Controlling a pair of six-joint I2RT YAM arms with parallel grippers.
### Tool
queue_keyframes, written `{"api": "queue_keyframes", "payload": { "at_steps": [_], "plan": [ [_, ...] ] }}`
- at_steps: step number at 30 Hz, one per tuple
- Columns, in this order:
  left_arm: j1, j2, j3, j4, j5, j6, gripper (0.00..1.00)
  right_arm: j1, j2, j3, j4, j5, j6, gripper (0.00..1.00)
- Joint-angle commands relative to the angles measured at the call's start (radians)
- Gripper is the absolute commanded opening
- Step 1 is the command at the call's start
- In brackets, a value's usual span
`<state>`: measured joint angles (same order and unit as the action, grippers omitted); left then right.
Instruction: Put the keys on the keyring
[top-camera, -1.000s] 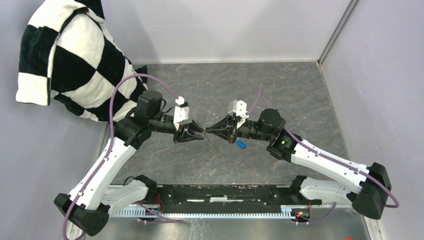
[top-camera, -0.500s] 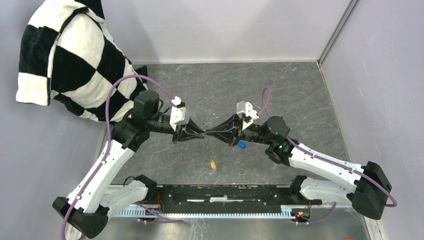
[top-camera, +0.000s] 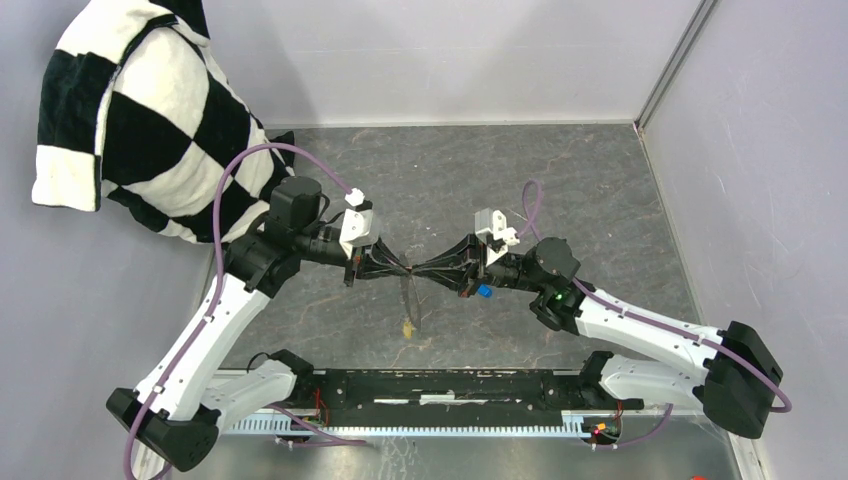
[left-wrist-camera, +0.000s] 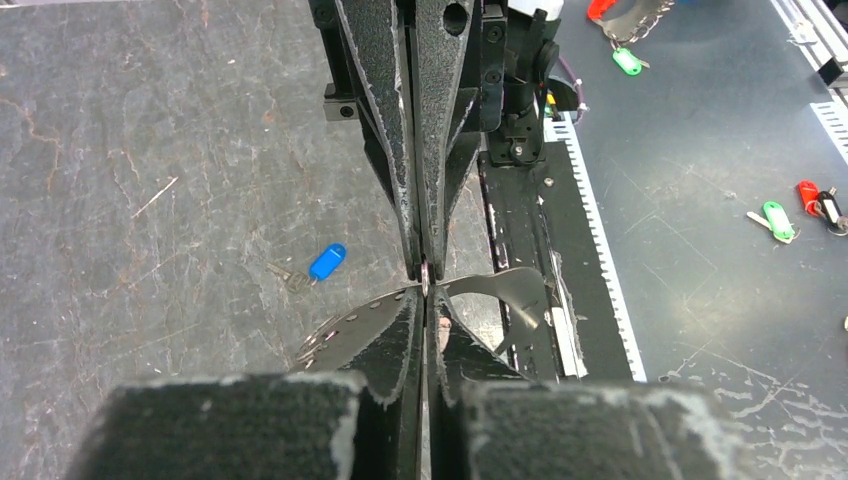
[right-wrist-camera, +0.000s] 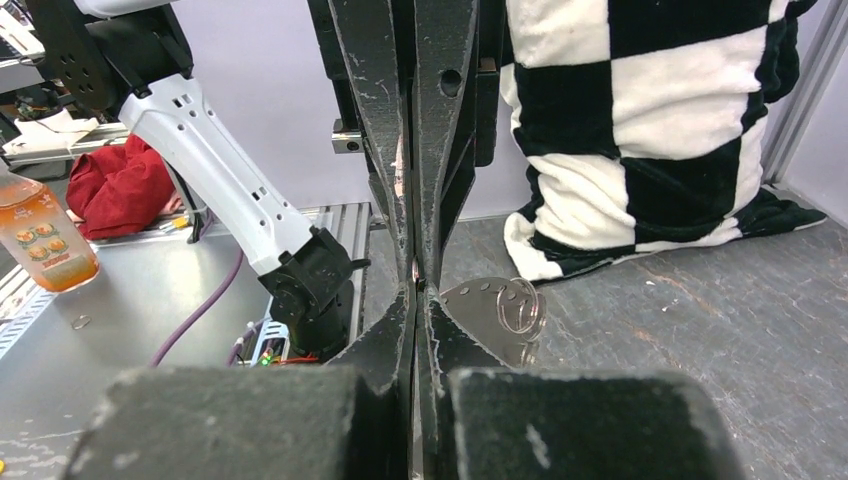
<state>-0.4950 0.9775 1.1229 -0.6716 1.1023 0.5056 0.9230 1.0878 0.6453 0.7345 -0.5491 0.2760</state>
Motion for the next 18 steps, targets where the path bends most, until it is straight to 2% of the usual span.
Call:
{"api": "queue_keyframes", "payload": {
  "at_steps": [1, 4, 6, 9, 14, 18],
  "plan": [
    [-0.003, 0.011, 0.059, -0.073, 0.016, 0.058, 0.02, 0.007, -0.026, -0.003, 0.069, 0.002, -0.001, 0.01],
    [-0.002, 0.021, 0.075, -0.134, -0.004, 0.109, 0.02, 0.006, -0.031, 0.016, 0.016, 0.003, -0.036, 0.03],
    [-0.002, 0.027, 0.084, -0.162, -0.014, 0.133, 0.02, 0.002, -0.032, 0.063, -0.12, 0.001, -0.094, 0.3],
    [-0.002, 0.039, 0.1, -0.214, -0.034, 0.176, 0.02, -0.015, -0.04, 0.179, -0.38, -0.009, -0.254, 0.45],
    [-0.002, 0.067, 0.136, -0.323, -0.041, 0.29, 0.02, -0.044, 0.015, 0.349, -0.692, -0.109, -0.409, 0.47],
    [-0.003, 0.076, 0.154, -0.335, -0.046, 0.322, 0.02, -0.047, 0.079, 0.444, -0.849, -0.188, -0.458, 0.47]
  ]
}}
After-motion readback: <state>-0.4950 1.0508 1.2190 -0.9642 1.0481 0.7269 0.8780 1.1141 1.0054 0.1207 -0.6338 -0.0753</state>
